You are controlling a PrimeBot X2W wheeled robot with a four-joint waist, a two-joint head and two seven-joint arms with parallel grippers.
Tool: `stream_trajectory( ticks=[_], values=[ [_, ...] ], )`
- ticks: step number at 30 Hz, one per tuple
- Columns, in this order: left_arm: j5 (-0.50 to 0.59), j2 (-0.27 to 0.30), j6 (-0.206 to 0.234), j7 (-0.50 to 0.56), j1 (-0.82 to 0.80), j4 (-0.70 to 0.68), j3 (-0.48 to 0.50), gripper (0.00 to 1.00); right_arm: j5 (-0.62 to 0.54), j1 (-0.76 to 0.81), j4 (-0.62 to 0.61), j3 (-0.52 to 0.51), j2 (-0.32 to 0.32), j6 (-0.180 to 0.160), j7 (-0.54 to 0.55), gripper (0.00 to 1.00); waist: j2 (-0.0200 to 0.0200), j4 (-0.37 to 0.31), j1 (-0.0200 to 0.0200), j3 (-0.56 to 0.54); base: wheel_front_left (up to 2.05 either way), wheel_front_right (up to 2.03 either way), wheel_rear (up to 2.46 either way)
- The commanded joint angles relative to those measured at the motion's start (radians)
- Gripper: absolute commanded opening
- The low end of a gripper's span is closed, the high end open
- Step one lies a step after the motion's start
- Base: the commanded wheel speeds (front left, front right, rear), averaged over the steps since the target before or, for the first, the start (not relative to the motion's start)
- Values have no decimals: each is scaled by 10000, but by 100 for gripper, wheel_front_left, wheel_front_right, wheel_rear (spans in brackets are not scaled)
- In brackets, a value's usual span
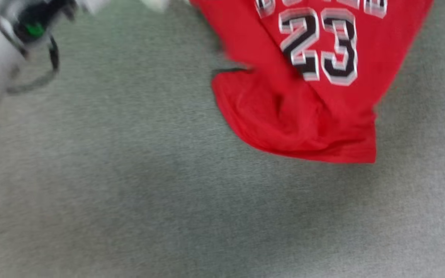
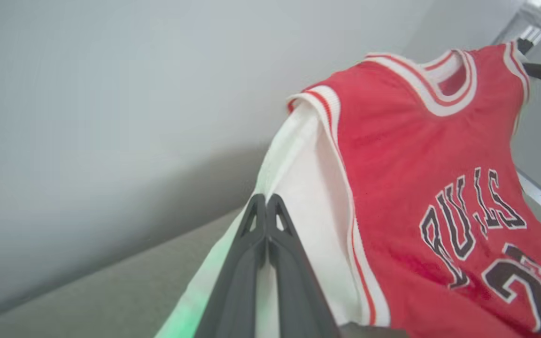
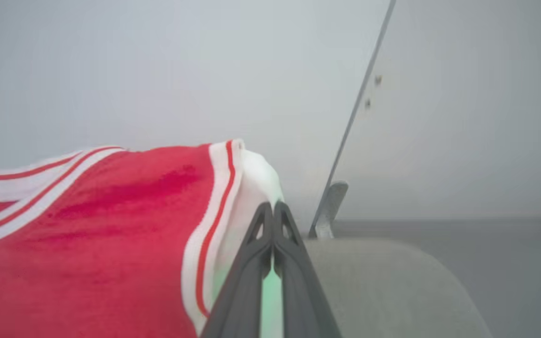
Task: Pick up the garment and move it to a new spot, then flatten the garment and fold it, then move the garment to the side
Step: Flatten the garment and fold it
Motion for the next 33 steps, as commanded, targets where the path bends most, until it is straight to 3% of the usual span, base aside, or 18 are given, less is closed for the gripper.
stream_trajectory(
  ticks=[1,6,11,17,22,25,30,32,33],
  values=[
    [59,-99,24,-290,-299,357,159,0,-110,-341,138,-167,11,-10,-343,0,0,445,0,-412,0,0,0],
    [13,-753,24,-1654,-1676,2122,962,0,-850,-1941,951,-889,303,-12,-1930,0,0,689,0,-616,0,0,0],
    [-52,-1138,25,-2353,-2873,3217,1881,0,-1568,-3282,1769,-1522,601,-15,-3423,0,0,875,0,-916,0,0,0],
    [-94,-1204,24,-2414,-1967,3025,2120,0,-2003,-3166,2534,-1405,1067,-15,-3831,0,0,1023,0,-1468,0,0,0],
    [-406,-343,24,-2220,190,1354,1320,0,-1604,-1864,2254,-621,1388,-12,-3675,0,0,999,0,-1850,0,0,0],
    [-861,259,22,-2296,1771,144,1073,0,-1030,-459,1556,183,1211,-12,-3316,0,0,1032,0,-2066,0,0,0],
    [-1184,1242,22,-2407,4455,-1839,860,0,642,2501,-831,1503,235,-12,-2567,0,0,1026,0,-2385,0,0,0],
    [-1134,1363,22,-2417,4906,-2180,947,0,968,3120,-1360,1634,-79,-12,-2432,0,0,1046,0,-2446,0,0,0],
    [-1015,1553,22,-2424,5841,-2877,1261,0,1587,4365,-2511,1816,-719,-12,-2144,0,0,1069,0,-2536,0,0,0]
  ],
)
